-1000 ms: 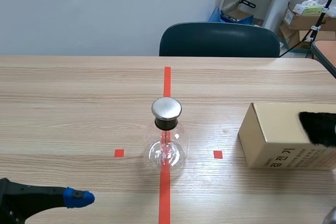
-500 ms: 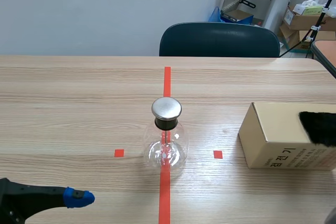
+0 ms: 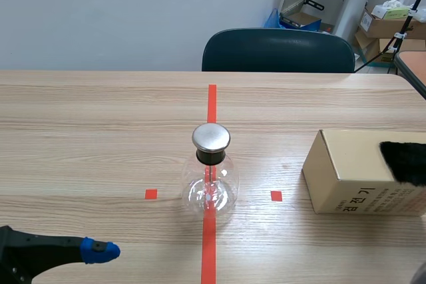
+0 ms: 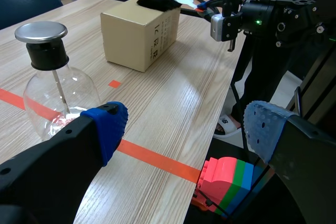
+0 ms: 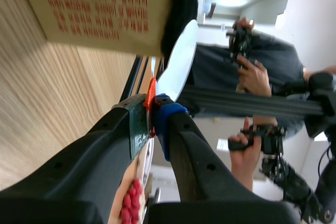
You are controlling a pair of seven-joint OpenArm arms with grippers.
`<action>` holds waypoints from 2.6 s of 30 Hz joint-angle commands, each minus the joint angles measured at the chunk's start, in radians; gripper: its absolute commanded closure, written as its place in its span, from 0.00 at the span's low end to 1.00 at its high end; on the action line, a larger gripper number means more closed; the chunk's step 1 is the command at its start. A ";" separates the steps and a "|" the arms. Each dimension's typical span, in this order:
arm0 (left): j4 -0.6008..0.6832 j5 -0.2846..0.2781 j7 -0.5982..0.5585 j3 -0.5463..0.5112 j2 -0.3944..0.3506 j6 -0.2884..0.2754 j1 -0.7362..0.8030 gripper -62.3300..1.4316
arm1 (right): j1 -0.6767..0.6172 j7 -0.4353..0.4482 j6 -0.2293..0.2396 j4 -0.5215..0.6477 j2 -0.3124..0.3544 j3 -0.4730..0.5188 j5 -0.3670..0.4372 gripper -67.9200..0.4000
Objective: Do the electroscope experiment
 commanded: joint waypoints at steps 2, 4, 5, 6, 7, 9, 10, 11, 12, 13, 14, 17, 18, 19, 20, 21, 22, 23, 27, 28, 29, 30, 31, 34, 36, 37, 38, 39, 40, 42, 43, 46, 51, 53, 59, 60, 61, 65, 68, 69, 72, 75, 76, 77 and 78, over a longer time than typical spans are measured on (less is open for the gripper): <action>0.024 -0.010 -0.011 -0.001 0.002 -0.002 -0.001 0.22 | -0.002 0.042 -0.050 0.015 0.013 0.005 -0.005 0.97; 0.024 -0.010 -0.011 -0.001 0.003 -0.002 -0.002 0.23 | -0.002 0.110 -0.050 0.015 0.013 0.005 -0.005 0.97; 0.023 -0.010 -0.011 -0.001 0.004 -0.002 -0.003 0.23 | -0.002 0.144 -0.050 0.015 0.013 0.005 -0.005 0.97; 0.023 -0.010 -0.009 -0.001 0.006 0.000 -0.004 0.23 | -0.002 0.176 -0.050 0.015 0.013 0.005 -0.005 0.97; 0.023 -0.010 -0.003 -0.001 0.009 0.002 -0.004 0.23 | -0.002 0.203 -0.050 0.015 0.013 0.005 -0.005 0.97; 0.023 -0.010 0.017 -0.001 0.019 0.002 -0.006 0.23 | -0.002 0.248 -0.050 0.015 0.013 0.005 -0.005 0.97; 0.023 -0.010 0.032 -0.001 0.025 0.008 -0.006 0.23 | -0.002 0.264 -0.050 0.015 0.013 0.005 -0.005 0.97; 0.023 -0.009 0.041 -0.001 0.031 0.014 -0.007 0.23 | -0.002 0.273 -0.050 0.015 0.013 0.005 -0.005 0.97; 0.023 -0.009 0.051 -0.001 0.037 0.018 -0.010 0.23 | -0.002 0.276 -0.050 0.015 0.013 0.005 -0.005 0.97; 0.023 -0.008 0.067 -0.001 0.042 0.021 -0.017 0.24 | -0.002 0.275 -0.050 0.015 0.013 0.005 -0.005 0.97; 0.023 -0.009 0.085 -0.001 0.045 0.021 -0.024 0.27 | -0.002 0.275 -0.050 0.015 0.013 0.005 -0.005 0.97; 0.022 -0.010 0.134 -0.001 0.063 0.024 -0.055 0.42 | -0.002 0.266 -0.050 0.015 0.013 0.005 -0.004 0.97; 0.022 -0.010 0.150 -0.001 0.072 0.024 -0.068 0.48 | -0.002 0.266 -0.050 0.015 0.013 0.005 -0.004 0.97; 0.021 -0.010 0.166 -0.001 0.081 0.027 -0.078 0.52 | -0.002 0.267 -0.050 0.015 0.013 0.005 -0.004 0.97; 0.021 -0.010 0.183 -0.001 0.090 0.027 -0.090 0.56 | -0.002 0.266 -0.050 0.015 0.013 0.005 -0.004 0.97; 0.021 -0.010 0.199 -0.001 0.101 0.028 -0.104 0.60 | -0.002 0.267 -0.050 0.015 0.013 0.005 -0.004 0.97; 0.019 -0.010 0.215 -0.001 0.113 0.029 -0.117 0.63 | -0.002 0.266 -0.050 0.015 0.013 0.005 -0.004 0.97; 0.015 -0.010 0.230 -0.001 0.125 0.030 -0.130 0.66 | -0.002 0.266 -0.050 0.015 0.013 0.005 -0.004 0.97; -0.018 -0.009 0.294 -0.001 0.181 0.043 -0.190 0.78 | -0.005 0.259 -0.050 0.029 0.013 0.005 0.017 0.97; -0.031 -0.009 0.306 -0.001 0.196 0.043 -0.207 0.81 | -0.007 0.253 -0.050 0.049 0.013 0.005 0.025 0.97; -0.046 -0.009 0.315 -0.001 0.211 0.043 -0.223 0.84 | -0.016 0.243 -0.050 0.076 0.013 0.005 0.034 0.97; -0.064 -0.009 0.323 -0.001 0.225 0.043 -0.238 0.86 | -0.025 0.228 -0.046 0.111 0.013 0.005 0.039 0.97; -0.083 -0.008 0.324 -0.001 0.240 0.043 -0.254 0.88 | -0.028 0.208 -0.023 0.151 0.013 0.005 0.044 0.97; -0.149 0.004 0.324 -0.001 0.279 0.043 -0.303 0.89 | -0.053 0.124 0.055 0.280 0.010 -0.005 0.049 0.97; -0.198 0.023 0.323 -0.001 0.305 0.043 -0.335 0.90 | -0.071 0.065 0.097 0.366 0.010 -0.026 0.060 0.97; -0.223 0.034 0.322 -0.001 0.318 0.043 -0.352 0.91 | -0.080 0.029 0.109 0.406 0.010 -0.041 0.063 0.97; -0.248 0.040 0.322 -0.001 0.331 0.043 -0.368 0.91 | -0.085 -0.013 0.120 0.446 0.010 -0.060 0.063 0.97; -0.272 0.040 0.322 -0.001 0.343 0.043 -0.383 0.91 | -0.093 -0.055 0.126 0.482 0.010 -0.081 0.063 0.97; -0.294 0.040 0.321 -0.001 0.355 0.043 -0.397 0.91 | -0.095 -0.097 0.129 0.516 0.010 -0.107 0.063 0.97; -0.333 0.045 0.319 -0.001 0.376 0.043 -0.425 0.91 | -0.099 -0.180 0.128 0.570 0.010 -0.161 0.052 0.97; -0.351 0.050 0.315 -0.001 0.384 0.042 -0.439 0.91 | -0.099 -0.227 0.128 0.592 0.010 -0.189 0.029 0.97; -0.399 0.097 0.270 -0.001 0.405 0.042 -0.472 0.91 | -0.099 -0.349 0.128 0.642 0.011 -0.277 -0.034 0.97; -0.463 0.171 0.233 -0.001 0.441 -0.002 -0.518 0.91 | -0.087 -0.512 0.127 0.666 0.011 -0.430 -0.150 0.97; -0.487 0.199 0.220 -0.001 0.458 -0.011 -0.531 0.91 | -0.078 -0.567 0.128 0.666 0.011 -0.492 -0.189 0.97; -0.536 0.290 0.212 -0.001 0.509 -0.011 -0.558 0.91 | -0.043 -0.625 0.153 0.662 0.011 -0.643 -0.286 0.97; -0.537 0.303 0.209 -0.001 0.515 -0.010 -0.558 0.91 | -0.040 -0.629 0.171 0.662 0.011 -0.661 -0.298 0.97; -0.540 0.307 0.210 -0.001 0.518 -0.010 -0.560 0.91 | -0.037 -0.628 0.192 0.661 0.011 -0.676 -0.306 0.97; -0.541 0.309 0.206 -0.001 0.520 -0.010 -0.560 0.91 | -0.035 -0.625 0.241 0.655 0.011 -0.722 -0.306 0.97; -0.541 0.309 0.207 -0.001 0.520 -0.010 -0.560 0.91 | -0.035 -0.616 0.241 0.630 0.011 -0.747 -0.306 0.97; -0.541 0.309 0.207 -0.001 0.520 -0.010 -0.560 0.91 | -0.034 -0.614 0.241 0.619 0.011 -0.753 -0.306 0.97; -0.541 0.309 0.209 -0.001 0.520 -0.010 -0.560 0.91 | -0.034 -0.612 0.240 0.587 0.011 -0.768 -0.306 0.97; -0.541 0.309 0.218 -0.001 0.520 -0.009 -0.560 0.91 | -0.034 -0.613 0.217 0.564 0.011 -0.780 -0.306 0.97; -0.541 0.309 0.218 -0.001 0.520 -0.009 -0.560 0.91 | -0.035 -0.613 0.212 0.559 0.011 -0.782 -0.306 0.97; -0.541 0.309 0.218 -0.001 0.519 -0.009 -0.560 0.91 | -0.035 -0.613 0.209 0.554 0.011 -0.784 -0.306 0.97; -0.541 0.309 0.219 -0.001 0.518 -0.009 -0.560 0.91 | -0.035 -0.613 0.204 0.547 0.011 -0.784 -0.306 0.97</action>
